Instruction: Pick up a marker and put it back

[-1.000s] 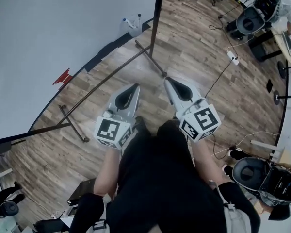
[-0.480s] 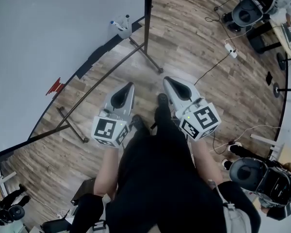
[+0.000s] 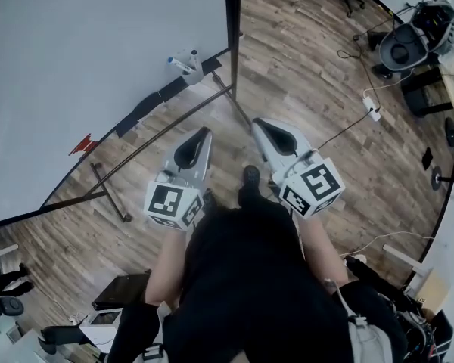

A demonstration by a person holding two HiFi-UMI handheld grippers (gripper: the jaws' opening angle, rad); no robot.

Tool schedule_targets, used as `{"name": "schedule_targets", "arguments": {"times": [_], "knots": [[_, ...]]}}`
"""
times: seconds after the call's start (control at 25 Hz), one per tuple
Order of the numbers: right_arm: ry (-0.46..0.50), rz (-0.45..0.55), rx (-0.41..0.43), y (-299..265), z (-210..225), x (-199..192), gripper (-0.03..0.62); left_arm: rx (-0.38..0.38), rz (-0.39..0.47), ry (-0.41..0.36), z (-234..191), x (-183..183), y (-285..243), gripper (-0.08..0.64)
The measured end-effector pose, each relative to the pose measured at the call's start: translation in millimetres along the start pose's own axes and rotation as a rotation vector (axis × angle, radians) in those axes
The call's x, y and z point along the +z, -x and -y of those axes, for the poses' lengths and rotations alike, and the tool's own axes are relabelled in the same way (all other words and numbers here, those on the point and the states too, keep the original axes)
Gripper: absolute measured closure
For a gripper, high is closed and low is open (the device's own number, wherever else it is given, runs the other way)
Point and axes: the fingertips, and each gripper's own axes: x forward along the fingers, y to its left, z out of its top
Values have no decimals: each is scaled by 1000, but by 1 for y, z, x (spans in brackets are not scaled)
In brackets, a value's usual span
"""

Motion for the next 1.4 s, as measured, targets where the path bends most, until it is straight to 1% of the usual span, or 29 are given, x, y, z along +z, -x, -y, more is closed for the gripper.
{"name": "schedule_targets", "arguments": {"times": [0.2, 0.36, 0.64, 0.84, 0.96, 1.08, 1.24, 1.4], "knots": [[-3, -27, 139, -19, 27, 3, 592, 126, 16, 19, -5, 0, -32, 546], [-5, -71, 229, -33, 36, -5, 592, 208, 21, 45, -10, -2, -43, 546], [-3, -93, 308, -61, 32, -10, 592, 290, 10, 70, -32, -8, -47, 545], [-11, -101, 315, -80, 28, -13, 592, 315, 22, 63, -55, -3, -50, 545], [13, -91, 320, -90, 19, -7, 592, 337, 28, 72, -78, -4, -55, 545], [41, -88, 327, -99, 11, -1, 592, 338, 28, 74, -100, -1, -63, 543], [54, -91, 304, -113, 12, 3, 592, 335, 24, 62, -129, 4, -76, 540], [51, -96, 268, -126, 17, 4, 592, 327, 5, 72, -152, -3, -85, 521]]}}
